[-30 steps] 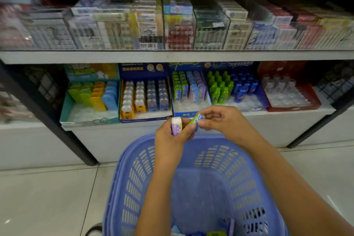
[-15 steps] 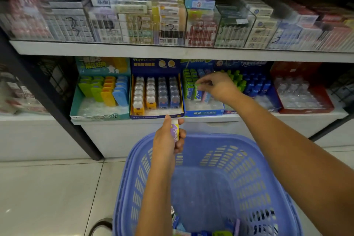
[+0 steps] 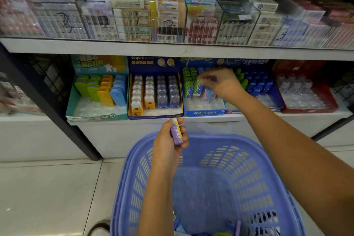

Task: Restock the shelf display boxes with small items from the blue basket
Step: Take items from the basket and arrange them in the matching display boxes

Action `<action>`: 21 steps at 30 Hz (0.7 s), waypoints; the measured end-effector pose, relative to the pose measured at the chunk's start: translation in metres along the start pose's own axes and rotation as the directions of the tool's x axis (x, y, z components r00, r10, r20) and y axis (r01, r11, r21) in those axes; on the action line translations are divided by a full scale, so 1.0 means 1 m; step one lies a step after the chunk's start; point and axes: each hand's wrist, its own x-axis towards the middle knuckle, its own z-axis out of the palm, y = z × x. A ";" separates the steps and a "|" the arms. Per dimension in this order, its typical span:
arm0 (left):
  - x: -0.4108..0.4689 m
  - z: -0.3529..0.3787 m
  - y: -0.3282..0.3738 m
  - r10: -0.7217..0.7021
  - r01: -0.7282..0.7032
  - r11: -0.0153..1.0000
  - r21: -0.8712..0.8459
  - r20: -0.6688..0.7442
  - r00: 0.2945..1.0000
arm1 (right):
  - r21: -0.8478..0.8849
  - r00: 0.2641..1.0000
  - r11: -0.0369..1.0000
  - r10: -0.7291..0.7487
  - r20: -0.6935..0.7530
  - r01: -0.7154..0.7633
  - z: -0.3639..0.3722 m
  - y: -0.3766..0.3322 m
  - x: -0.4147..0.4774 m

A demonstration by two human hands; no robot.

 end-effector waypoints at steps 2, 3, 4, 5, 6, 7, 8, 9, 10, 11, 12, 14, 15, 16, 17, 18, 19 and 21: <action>0.001 0.001 -0.001 0.005 -0.005 1.000 -0.016 -0.009 1.000 | -0.035 0.999 0.999 -0.026 -0.023 0.025 -0.004 -0.003 0.002; 0.001 0.001 -0.001 0.011 -0.011 1.000 -0.024 -0.016 1.000 | -0.063 0.999 0.997 -0.045 -0.014 0.044 -0.005 -0.004 0.002; 0.001 0.002 -0.001 0.018 -0.019 0.999 -0.028 -0.025 1.000 | -0.079 0.998 0.995 -0.060 0.004 0.060 -0.004 -0.005 0.002; 0.001 0.003 -0.002 0.027 -0.028 0.999 -0.026 -0.036 0.999 | -0.087 0.998 0.994 -0.064 0.022 0.066 -0.002 -0.006 0.002; 0.001 0.004 -0.002 0.039 -0.040 0.999 -0.015 -0.047 0.998 | -0.094 0.998 0.994 -0.059 0.036 0.063 0.001 -0.007 0.001; 0.001 0.004 -0.003 0.056 -0.055 0.998 0.009 -0.057 0.997 | -0.098 0.998 0.994 -0.047 0.045 0.051 0.003 -0.007 0.002; 0.000 0.004 -0.004 0.079 -0.076 0.996 0.045 -0.068 0.995 | -0.099 0.998 0.994 -0.032 0.053 0.037 0.003 -0.007 0.003; 0.000 0.003 -0.005 0.108 -0.101 0.991 0.089 -0.078 0.991 | -0.102 0.998 0.994 -0.022 0.064 0.028 0.001 -0.007 0.005; 0.000 0.002 -0.006 0.135 -0.123 0.983 0.134 -0.085 0.987 | -0.114 0.997 0.993 -0.017 0.078 0.026 -0.001 -0.008 0.006; 0.000 0.001 -0.006 0.153 -0.136 0.975 0.174 -0.087 0.984 | -0.135 0.996 0.990 -0.015 0.093 0.028 -0.004 -0.008 0.007; 0.000 0.001 -0.006 0.160 -0.140 0.969 0.205 -0.088 0.983 | -0.157 0.994 0.987 -0.012 0.105 0.029 -0.006 -0.009 0.007; 0.002 -0.002 -0.005 0.159 -0.129 0.958 0.258 -0.100 0.982 | -0.182 0.992 0.983 0.010 0.128 0.014 -0.005 -0.009 0.006; 0.004 -0.003 -0.005 0.156 -0.123 0.954 0.274 -0.104 0.982 | -0.191 0.990 0.982 0.023 0.137 0.003 -0.003 -0.009 0.004; 0.005 -0.004 -0.006 0.154 -0.122 0.954 0.274 -0.097 0.983 | -0.199 0.990 0.980 0.035 0.138 -0.007 -0.001 -0.009 0.003; 0.005 -0.005 -0.007 0.154 -0.130 0.958 0.257 -0.077 0.985 | -0.204 0.990 0.979 0.047 0.133 -0.019 0.000 -0.009 0.003; 0.005 -0.006 -0.008 0.158 -0.142 0.963 0.228 -0.053 0.986 | -0.214 0.990 0.976 0.062 0.124 -0.034 0.000 -0.011 0.003; 0.004 -0.006 -0.009 0.164 -0.155 0.968 0.197 -0.029 0.986 | -0.240 0.990 0.970 0.079 0.118 -0.049 0.000 -0.013 0.005; 0.004 -0.006 -0.011 0.185 -0.183 0.972 0.149 0.005 0.983 | -0.327 0.983 0.944 0.104 0.151 -0.050 -0.001 -0.021 0.010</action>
